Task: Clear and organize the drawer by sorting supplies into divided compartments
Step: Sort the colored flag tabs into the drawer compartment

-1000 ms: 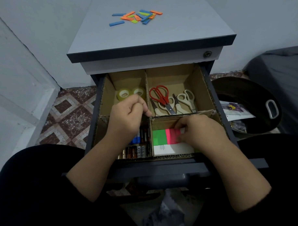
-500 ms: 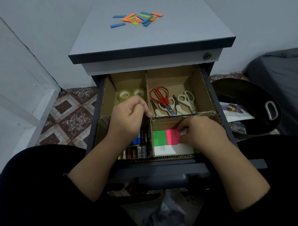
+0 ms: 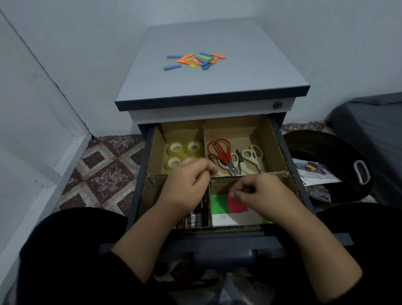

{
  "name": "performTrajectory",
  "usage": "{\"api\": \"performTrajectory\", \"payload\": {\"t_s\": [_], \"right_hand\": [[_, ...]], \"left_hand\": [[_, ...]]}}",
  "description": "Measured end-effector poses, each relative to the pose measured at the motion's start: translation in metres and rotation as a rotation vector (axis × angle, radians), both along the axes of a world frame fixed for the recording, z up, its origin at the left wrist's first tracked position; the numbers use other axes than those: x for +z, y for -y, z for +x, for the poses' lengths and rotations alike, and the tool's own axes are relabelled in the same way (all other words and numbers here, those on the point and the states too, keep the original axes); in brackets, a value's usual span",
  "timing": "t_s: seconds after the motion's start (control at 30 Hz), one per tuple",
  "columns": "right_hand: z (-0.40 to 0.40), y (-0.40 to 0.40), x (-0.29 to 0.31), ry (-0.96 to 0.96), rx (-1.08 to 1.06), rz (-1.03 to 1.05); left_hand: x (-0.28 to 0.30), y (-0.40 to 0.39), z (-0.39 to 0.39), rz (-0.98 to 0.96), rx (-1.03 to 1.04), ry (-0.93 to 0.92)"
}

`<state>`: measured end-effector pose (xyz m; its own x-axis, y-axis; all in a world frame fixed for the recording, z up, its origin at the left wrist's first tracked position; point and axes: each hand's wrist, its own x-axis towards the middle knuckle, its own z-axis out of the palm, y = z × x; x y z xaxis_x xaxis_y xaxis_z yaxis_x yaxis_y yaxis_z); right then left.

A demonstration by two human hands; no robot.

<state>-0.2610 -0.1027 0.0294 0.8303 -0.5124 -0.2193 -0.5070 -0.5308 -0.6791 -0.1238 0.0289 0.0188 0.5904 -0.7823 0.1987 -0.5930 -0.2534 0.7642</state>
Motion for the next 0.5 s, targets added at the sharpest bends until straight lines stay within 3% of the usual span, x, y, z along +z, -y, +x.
{"api": "performTrajectory", "payload": {"t_s": [0.1, 0.23, 0.5], "right_hand": [[0.001, -0.004, 0.007, 0.080, -0.019, 0.033], [0.005, -0.006, 0.023, 0.222, -0.045, 0.047], [0.050, 0.016, 0.082, 0.426, -0.090, -0.172]], "left_hand": [[-0.001, -0.001, -0.004, -0.042, -0.063, 0.112], [0.007, -0.003, -0.004, -0.105, -0.072, 0.093], [0.074, 0.015, 0.047, -0.305, 0.154, 0.132]]}}
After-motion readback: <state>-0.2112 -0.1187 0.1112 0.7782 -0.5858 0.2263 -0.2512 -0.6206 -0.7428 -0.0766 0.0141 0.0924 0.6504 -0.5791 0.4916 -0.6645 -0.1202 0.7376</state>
